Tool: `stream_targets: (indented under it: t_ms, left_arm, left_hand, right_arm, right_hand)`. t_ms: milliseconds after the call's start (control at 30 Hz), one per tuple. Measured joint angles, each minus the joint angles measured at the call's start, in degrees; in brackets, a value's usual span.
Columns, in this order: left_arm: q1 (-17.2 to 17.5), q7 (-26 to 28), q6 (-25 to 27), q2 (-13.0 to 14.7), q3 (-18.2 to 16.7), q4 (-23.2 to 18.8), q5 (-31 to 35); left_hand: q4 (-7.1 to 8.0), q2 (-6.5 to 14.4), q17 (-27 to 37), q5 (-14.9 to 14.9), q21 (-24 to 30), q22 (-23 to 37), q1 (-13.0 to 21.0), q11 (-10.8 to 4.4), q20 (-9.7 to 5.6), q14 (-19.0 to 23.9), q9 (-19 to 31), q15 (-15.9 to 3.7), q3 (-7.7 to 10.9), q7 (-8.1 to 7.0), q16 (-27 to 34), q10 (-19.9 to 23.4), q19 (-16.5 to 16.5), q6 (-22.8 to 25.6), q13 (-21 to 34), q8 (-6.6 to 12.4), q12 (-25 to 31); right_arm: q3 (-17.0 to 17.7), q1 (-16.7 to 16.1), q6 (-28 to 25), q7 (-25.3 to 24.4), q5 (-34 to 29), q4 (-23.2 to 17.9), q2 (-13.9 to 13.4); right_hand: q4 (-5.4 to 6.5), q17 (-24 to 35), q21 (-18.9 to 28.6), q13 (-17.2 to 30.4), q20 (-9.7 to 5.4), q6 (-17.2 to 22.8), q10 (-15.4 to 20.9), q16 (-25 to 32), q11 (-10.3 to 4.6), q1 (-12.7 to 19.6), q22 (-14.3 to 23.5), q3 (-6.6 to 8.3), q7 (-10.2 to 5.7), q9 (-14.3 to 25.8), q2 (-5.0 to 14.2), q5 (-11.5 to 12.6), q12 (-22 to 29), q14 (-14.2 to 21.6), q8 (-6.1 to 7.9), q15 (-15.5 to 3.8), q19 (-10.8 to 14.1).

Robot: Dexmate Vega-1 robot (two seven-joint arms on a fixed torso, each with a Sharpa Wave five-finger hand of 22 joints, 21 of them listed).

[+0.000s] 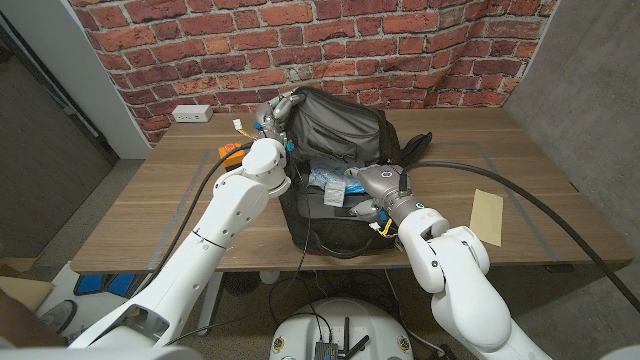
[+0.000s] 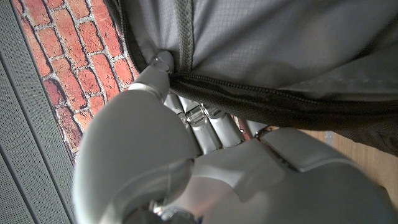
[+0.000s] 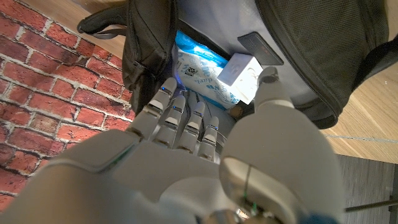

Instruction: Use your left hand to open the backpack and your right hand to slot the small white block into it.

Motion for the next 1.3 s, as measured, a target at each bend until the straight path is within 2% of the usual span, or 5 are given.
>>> stream_targets:
  t_ms: [233,433,467,667,1300]
  left_arm:
    - [-0.4,-0.1,0.3,-0.2,0.3,0.3,0.0]
    - [-0.5,-0.1,0.3,-0.3,0.5,0.3,0.0]
    - [-0.5,-0.1,0.6,-0.3,0.6,0.3,0.0]
    - [-0.5,0.0,0.7,-0.4,0.7,0.2,0.1]
    - [0.2,0.1,2.5,0.2,0.7,-1.6,-0.9]
  left_hand:
    - [0.00,0.0,0.0,0.0,0.0,0.0,0.0,-0.01,0.00,0.0,0.0,0.00,0.00,0.00,0.0,0.0,0.0,0.0,0.0,0.00,0.2]
    - [0.00,0.0,0.0,0.0,0.0,0.0,0.0,-0.02,0.00,0.0,0.0,0.00,0.00,-0.01,0.0,0.0,0.0,0.0,0.0,0.00,0.2]
    - [0.00,0.0,0.0,0.0,0.0,0.0,0.0,-0.02,0.00,0.0,0.0,0.00,0.00,-0.01,0.0,0.0,0.0,0.0,0.0,0.00,0.2]
    - [0.00,0.0,0.1,0.0,0.0,0.0,0.0,-0.06,0.00,0.0,0.0,0.00,0.00,-0.01,0.0,-0.1,0.0,0.0,0.0,0.00,0.2]
    - [0.00,-0.2,0.0,0.0,0.0,0.0,0.0,-0.11,0.00,0.0,0.0,0.00,0.00,-0.10,0.0,-0.1,0.0,-0.1,0.0,0.00,0.1]
  right_arm:
    - [1.2,-3.5,0.1,-1.8,-1.7,-1.6,0.1]
    - [1.2,-3.5,0.1,-3.8,-2.9,-1.6,0.1]
    - [2.1,-6.0,0.1,-4.4,-3.1,-2.5,0.5]
    - [3.4,-8.3,-0.2,-7.4,-3.0,-3.0,0.8]
    - [11.1,-15.1,-3.4,-17.8,6.9,-4.3,0.9]
  right_hand:
    - [0.22,-0.3,0.0,-0.1,-0.22,1.3,1.6,0.4,-0.33,-0.5,0.0,-0.22,-0.11,0.0,0.06,0.0,0.4,1.4,0.24,-0.04,0.4]
    - [0.22,-0.3,0.0,-0.3,-0.31,2.4,2.8,0.9,-0.76,-1.0,0.0,-0.22,-0.36,0.0,0.19,0.0,0.4,2.5,0.45,-0.14,0.9]
    - [0.22,-0.3,0.0,-0.3,-0.22,2.5,3.1,0.9,-0.83,-1.0,0.0,-0.22,-0.37,0.0,0.20,0.0,0.4,2.7,0.66,0.02,1.0]
    - [0.43,-0.3,0.0,-0.3,-0.33,4.1,4.2,1.3,-0.94,-1.8,0.0,-0.43,-0.21,0.0,0.42,0.0,0.9,3.7,1.01,-0.16,1.4]
    - [1.26,-0.3,0.0,-0.5,-0.43,7.1,7.0,2.3,-0.41,-4.7,0.1,-1.27,0.72,0.0,1.25,0.0,1.3,5.8,1.52,-0.14,2.9]
